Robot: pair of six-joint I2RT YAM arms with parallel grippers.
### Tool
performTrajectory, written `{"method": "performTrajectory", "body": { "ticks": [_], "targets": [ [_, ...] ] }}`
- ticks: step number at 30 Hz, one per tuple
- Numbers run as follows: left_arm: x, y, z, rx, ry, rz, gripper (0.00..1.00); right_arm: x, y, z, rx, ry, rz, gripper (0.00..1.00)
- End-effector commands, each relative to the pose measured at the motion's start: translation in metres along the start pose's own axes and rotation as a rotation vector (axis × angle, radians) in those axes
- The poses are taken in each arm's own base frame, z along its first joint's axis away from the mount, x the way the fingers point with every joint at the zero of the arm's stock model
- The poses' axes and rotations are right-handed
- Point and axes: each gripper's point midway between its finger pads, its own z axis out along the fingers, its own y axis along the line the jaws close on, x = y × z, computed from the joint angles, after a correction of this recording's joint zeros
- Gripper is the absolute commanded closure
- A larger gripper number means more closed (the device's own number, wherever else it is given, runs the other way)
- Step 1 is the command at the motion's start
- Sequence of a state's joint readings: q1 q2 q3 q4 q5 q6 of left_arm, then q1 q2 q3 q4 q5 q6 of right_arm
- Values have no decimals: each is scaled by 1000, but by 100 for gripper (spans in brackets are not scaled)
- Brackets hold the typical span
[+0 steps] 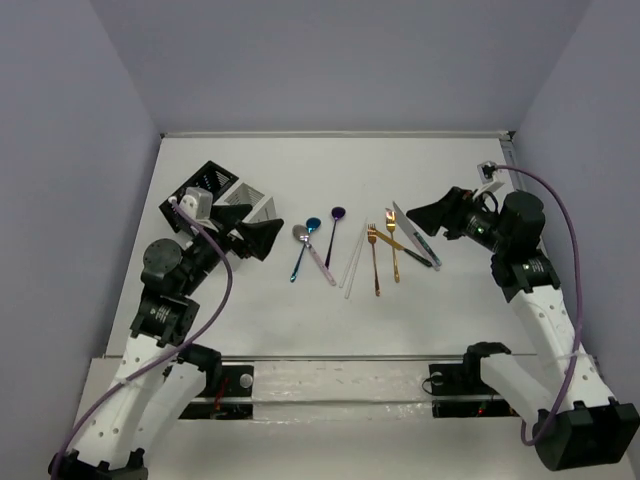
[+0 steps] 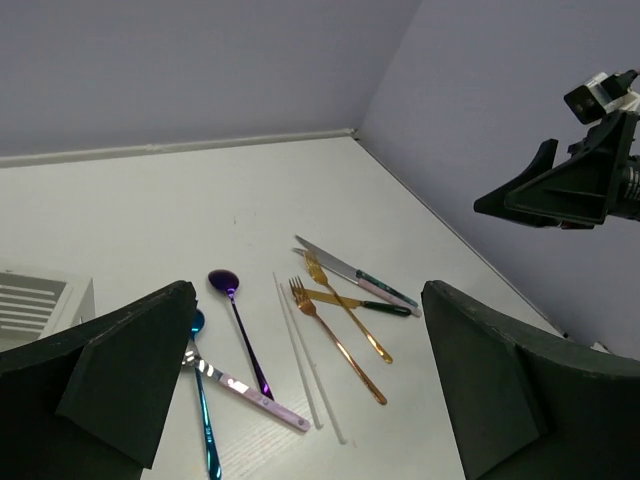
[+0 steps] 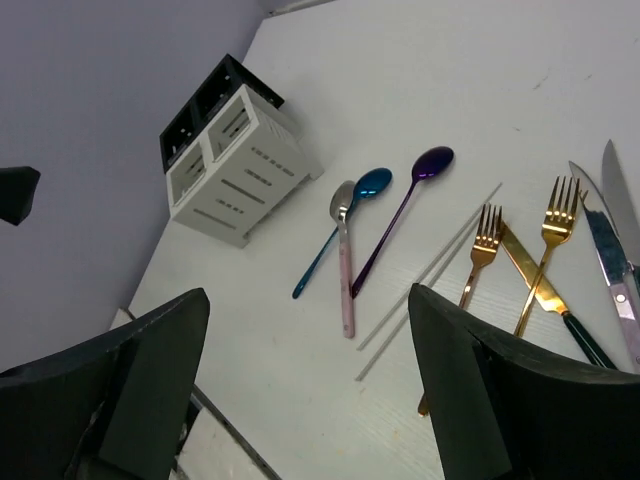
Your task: Sort the eating utensils into containers
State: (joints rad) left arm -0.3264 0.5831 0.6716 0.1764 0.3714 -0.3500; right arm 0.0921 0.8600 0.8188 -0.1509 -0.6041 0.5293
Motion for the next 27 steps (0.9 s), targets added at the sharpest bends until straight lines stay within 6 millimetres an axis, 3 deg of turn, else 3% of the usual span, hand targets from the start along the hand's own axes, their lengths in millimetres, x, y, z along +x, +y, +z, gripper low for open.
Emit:
{"method": "performTrajectory", "body": {
  "ticks": [1, 6, 7, 10, 11, 16, 17, 22, 25, 26, 27],
  "targets": [
    [-15, -6, 7, 25, -18, 11, 1, -19, 24, 2, -81, -37, -62, 13],
    [-14, -10, 16, 60, -13, -61, 1, -16, 17, 8, -62, -28, -66, 19],
    [-11, -7, 19, 61, -5, -71, 1, -15, 16, 11, -61, -21, -65, 28],
    [-5, -5, 25, 66, 23, -87, 1, -5, 14, 22, -57, 28, -61, 39],
    [-3, 0, 26, 49, 30, -89, 1, -2, 16, 26, -56, 48, -82, 52],
    [-2, 8, 24, 11, 23, -84, 4, 42, 27, 68, 6, 196, -179, 49],
    [-3, 8, 24, 8, 20, -80, 5, 42, 34, 69, -3, 192, -189, 49],
    [-7, 19, 17, -61, -2, -63, 27, 73, 44, 109, 43, 288, -254, 50],
    [-9, 26, 12, -110, -9, -46, 45, 100, 50, 132, 56, 363, -290, 52],
    [-10, 29, 10, -130, -12, -39, 54, 119, 46, 139, 83, 410, -313, 53],
    [-11, 30, 9, -138, -17, -35, 57, 113, 47, 141, 94, 394, -323, 53]
  ]
}}
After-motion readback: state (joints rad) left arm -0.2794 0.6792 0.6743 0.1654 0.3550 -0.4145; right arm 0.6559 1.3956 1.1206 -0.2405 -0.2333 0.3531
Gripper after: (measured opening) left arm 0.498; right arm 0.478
